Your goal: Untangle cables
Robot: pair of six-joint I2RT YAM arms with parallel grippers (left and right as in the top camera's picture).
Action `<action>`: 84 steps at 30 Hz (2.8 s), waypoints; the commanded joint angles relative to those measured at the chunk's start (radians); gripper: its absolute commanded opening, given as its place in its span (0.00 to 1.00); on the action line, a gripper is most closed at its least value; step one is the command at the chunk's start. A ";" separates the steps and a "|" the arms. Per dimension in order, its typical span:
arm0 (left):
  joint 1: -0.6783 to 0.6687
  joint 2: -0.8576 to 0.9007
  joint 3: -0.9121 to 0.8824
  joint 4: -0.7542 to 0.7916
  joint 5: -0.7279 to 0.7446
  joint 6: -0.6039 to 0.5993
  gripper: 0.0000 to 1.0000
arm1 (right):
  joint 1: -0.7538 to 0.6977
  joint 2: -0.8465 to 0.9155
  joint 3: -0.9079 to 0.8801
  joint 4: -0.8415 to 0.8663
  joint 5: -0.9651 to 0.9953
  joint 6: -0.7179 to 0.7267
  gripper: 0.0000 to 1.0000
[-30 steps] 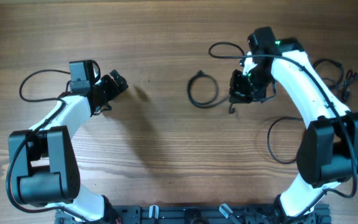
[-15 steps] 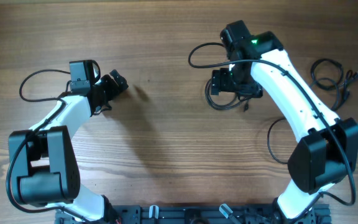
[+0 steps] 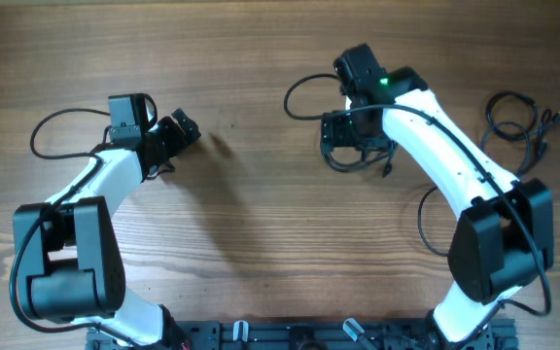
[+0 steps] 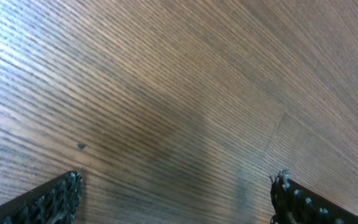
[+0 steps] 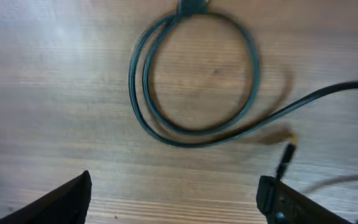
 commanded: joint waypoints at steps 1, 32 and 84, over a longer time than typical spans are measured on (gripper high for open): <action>-0.003 -0.014 -0.002 0.004 0.016 0.019 1.00 | -0.059 -0.020 0.109 -0.087 0.152 0.146 0.91; -0.003 -0.014 -0.002 0.004 0.024 0.019 1.00 | 0.164 0.250 -0.126 0.334 0.193 -0.088 0.49; -0.003 -0.014 -0.002 0.004 0.035 0.019 1.00 | -0.390 -0.091 0.006 0.179 0.541 -0.244 0.25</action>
